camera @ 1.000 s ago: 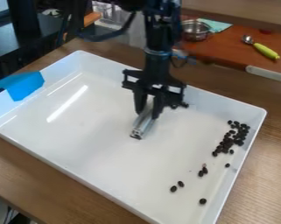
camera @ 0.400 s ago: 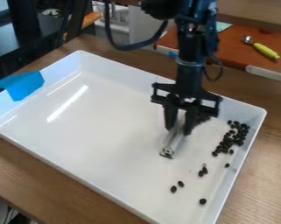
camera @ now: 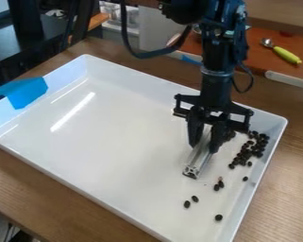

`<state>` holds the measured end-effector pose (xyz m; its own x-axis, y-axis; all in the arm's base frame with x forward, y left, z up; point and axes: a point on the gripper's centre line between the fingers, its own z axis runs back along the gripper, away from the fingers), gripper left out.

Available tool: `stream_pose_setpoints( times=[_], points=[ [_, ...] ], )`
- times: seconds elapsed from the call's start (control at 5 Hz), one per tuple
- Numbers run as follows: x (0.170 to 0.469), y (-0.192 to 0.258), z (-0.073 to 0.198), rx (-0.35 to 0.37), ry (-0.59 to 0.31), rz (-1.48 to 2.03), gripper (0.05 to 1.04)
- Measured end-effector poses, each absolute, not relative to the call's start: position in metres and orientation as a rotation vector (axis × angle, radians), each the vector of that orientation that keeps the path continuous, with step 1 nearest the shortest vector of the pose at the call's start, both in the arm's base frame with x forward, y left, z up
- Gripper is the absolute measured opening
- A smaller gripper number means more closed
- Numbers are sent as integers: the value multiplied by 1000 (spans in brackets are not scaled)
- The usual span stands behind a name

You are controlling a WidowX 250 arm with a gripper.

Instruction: Sweep into pile

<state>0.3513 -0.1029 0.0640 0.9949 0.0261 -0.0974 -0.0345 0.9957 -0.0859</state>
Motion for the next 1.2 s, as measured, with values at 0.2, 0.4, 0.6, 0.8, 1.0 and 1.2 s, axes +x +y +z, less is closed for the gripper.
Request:
stream_pose_setpoints(
  times=[0.2, 0.4, 0.6, 0.8, 1.0, 1.2],
  points=[
    [353, -106, 64, -88, 81, 19, 363],
    [358, -101, 72, -97, 38, 39, 363],
    [357, -70, 90, -61, -31, 93, 363],
    [351, -51, 86, -9, -67, 102, 363],
    [350, -43, 86, 14, -54, 120, 363],
    [348, -42, 69, 9, 22, 144, 363]
  ],
)
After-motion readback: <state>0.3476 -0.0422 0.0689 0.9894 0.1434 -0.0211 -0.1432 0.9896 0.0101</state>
